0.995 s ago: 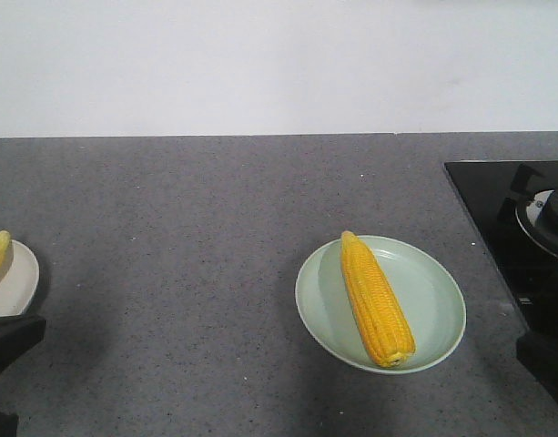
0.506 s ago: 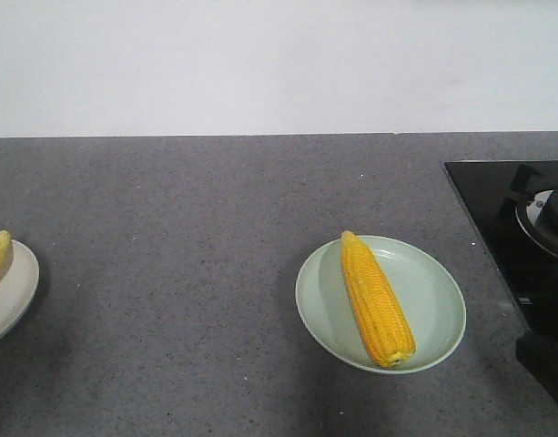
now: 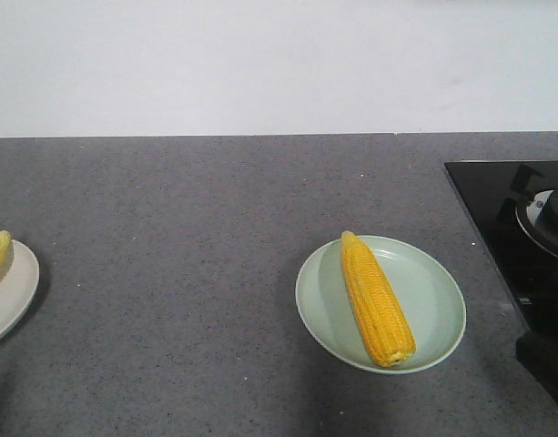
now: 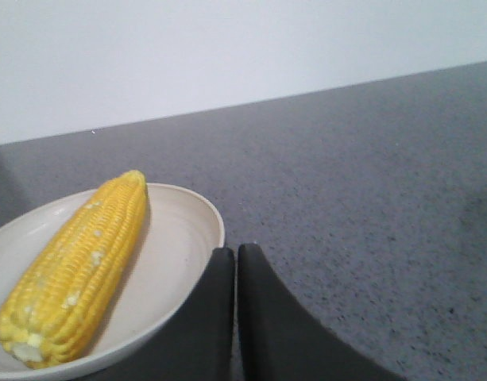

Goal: Distribute corn equally

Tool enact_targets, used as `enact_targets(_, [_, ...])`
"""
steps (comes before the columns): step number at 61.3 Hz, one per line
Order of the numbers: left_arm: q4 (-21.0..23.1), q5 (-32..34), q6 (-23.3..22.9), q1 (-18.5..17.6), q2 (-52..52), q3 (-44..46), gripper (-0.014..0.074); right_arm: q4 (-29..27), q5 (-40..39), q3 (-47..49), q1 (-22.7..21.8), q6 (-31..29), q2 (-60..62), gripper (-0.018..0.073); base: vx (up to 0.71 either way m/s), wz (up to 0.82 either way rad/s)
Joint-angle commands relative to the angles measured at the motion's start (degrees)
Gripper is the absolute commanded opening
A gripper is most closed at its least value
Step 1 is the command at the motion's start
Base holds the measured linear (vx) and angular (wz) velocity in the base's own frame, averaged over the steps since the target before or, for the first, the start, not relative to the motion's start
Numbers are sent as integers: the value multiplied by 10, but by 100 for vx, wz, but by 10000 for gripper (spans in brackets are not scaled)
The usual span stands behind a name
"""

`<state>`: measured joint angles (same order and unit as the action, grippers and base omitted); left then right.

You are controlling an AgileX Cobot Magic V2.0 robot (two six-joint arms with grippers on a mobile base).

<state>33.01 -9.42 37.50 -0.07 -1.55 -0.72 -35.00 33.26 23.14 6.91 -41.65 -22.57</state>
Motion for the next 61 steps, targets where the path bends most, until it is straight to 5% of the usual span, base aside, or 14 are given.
enact_targets(1, [6,77,-6,-2,26,-5,-7,-13,-28,14,-1,-4,-5,-4,0,0])
enact_targets(10, [-72,87,-57,-1,30,-9,-7,-13,-26,14,-1,-4,-5,-4,0,0])
enact_targets(21, [-281,82,-282,-1,30,-9,-7,-13,-26,14,-1,-4,-5,-4,0,0])
enact_targets(29, [-395,79,-428,-1,30,-10,-7,-13,-25,14,-1,-4,-5,-4,0,0])
enact_targets(42, [-411,14,-475,-1,30,-10,-7,-13,-25,14,-1,-4,-5,-4,0,0])
enact_targets(61, [-411,42,-481,-1,30,-5,-7,-13,-25,14,-1,-4,-5,-4,0,0])
